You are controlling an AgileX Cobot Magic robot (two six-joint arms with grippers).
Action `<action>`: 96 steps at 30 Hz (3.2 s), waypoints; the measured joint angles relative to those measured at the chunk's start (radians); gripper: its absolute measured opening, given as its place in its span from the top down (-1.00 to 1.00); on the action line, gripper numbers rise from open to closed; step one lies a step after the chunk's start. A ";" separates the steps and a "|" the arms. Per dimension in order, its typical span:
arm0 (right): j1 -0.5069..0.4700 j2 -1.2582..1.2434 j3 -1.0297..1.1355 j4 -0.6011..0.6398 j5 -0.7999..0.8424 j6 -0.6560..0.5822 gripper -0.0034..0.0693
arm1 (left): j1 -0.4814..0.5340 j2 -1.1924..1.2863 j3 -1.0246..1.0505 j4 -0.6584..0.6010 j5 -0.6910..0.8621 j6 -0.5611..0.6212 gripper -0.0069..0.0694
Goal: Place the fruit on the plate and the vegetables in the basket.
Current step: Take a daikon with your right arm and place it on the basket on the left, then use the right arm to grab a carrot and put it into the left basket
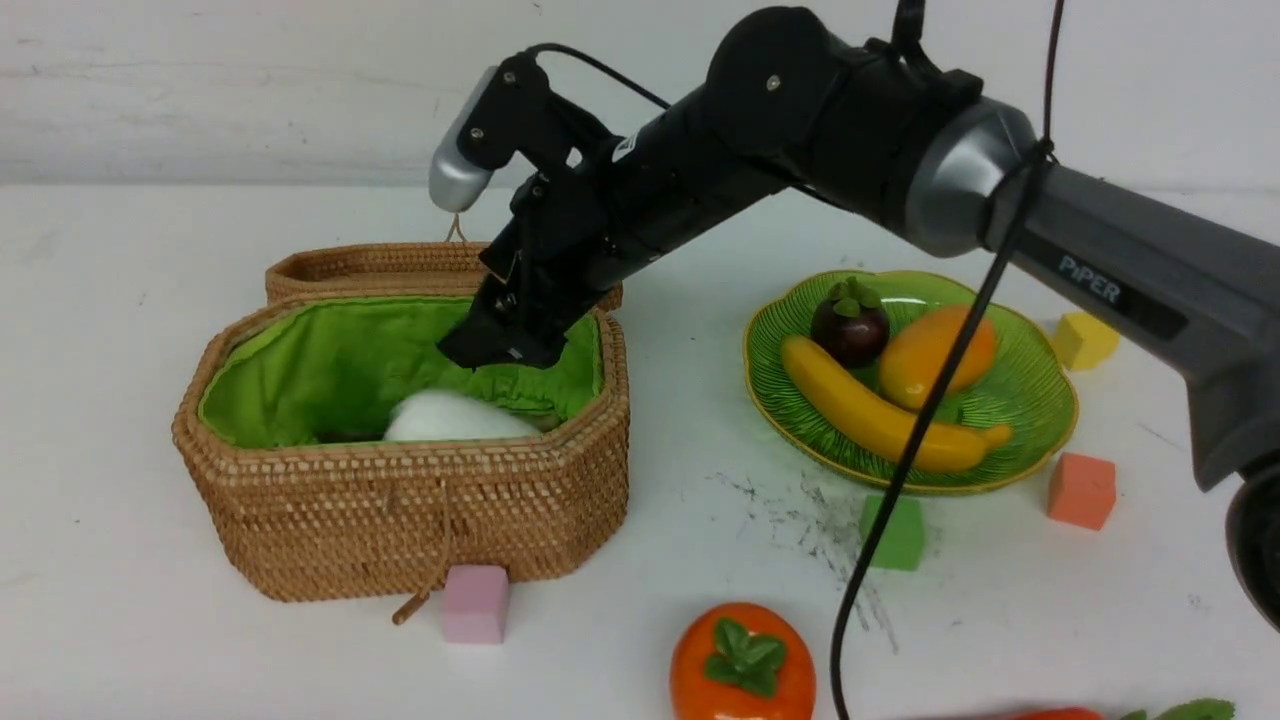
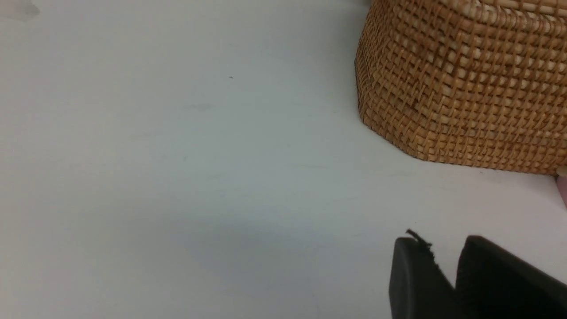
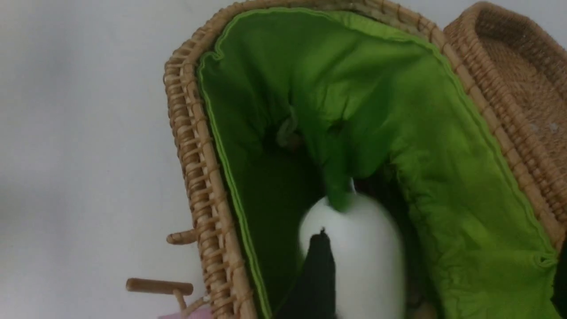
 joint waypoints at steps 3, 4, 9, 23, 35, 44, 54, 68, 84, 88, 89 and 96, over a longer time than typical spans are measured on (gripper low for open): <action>0.000 -0.009 -0.004 -0.071 0.060 0.075 -0.88 | 0.000 0.000 0.000 0.000 0.000 0.000 0.44; 0.000 -0.019 -0.004 -0.114 0.098 0.116 -0.84 | 0.000 0.000 0.000 0.000 0.000 0.000 0.44; -0.014 -0.127 -0.003 -0.365 0.329 0.291 -0.59 | 0.000 0.000 0.000 0.000 0.000 0.000 0.44; -0.459 -0.668 0.758 -0.289 0.228 0.290 0.08 | 0.000 0.000 0.000 0.000 0.000 0.000 0.41; -0.484 -0.828 1.276 -0.333 0.031 0.073 -0.60 | 0.000 0.000 0.000 0.000 0.000 0.000 0.41; -0.408 -0.820 1.293 -0.374 -0.016 -0.166 -0.80 | 0.000 0.000 0.000 0.000 0.000 0.000 0.41; -0.300 -0.629 1.293 -0.427 -0.073 -0.149 -0.49 | 0.000 0.000 0.000 0.000 0.000 0.000 0.41; -0.299 -0.580 1.016 -0.452 0.167 -0.023 -0.21 | 0.000 0.000 0.000 0.000 0.000 0.000 0.38; 0.054 -0.204 0.231 -0.258 -0.078 0.105 -0.21 | 0.000 0.000 0.000 0.000 0.000 0.000 0.33; 0.083 -0.062 0.123 -0.264 -0.142 0.149 -0.21 | 0.000 0.000 0.000 0.000 0.000 0.000 0.33; 0.087 -0.050 0.108 -0.270 -0.149 0.154 -0.21 | 0.000 0.000 0.000 0.000 0.000 0.000 0.33; 0.130 0.020 0.051 -0.367 -0.177 0.266 -0.26 | 0.000 0.000 0.000 0.000 0.000 0.000 0.33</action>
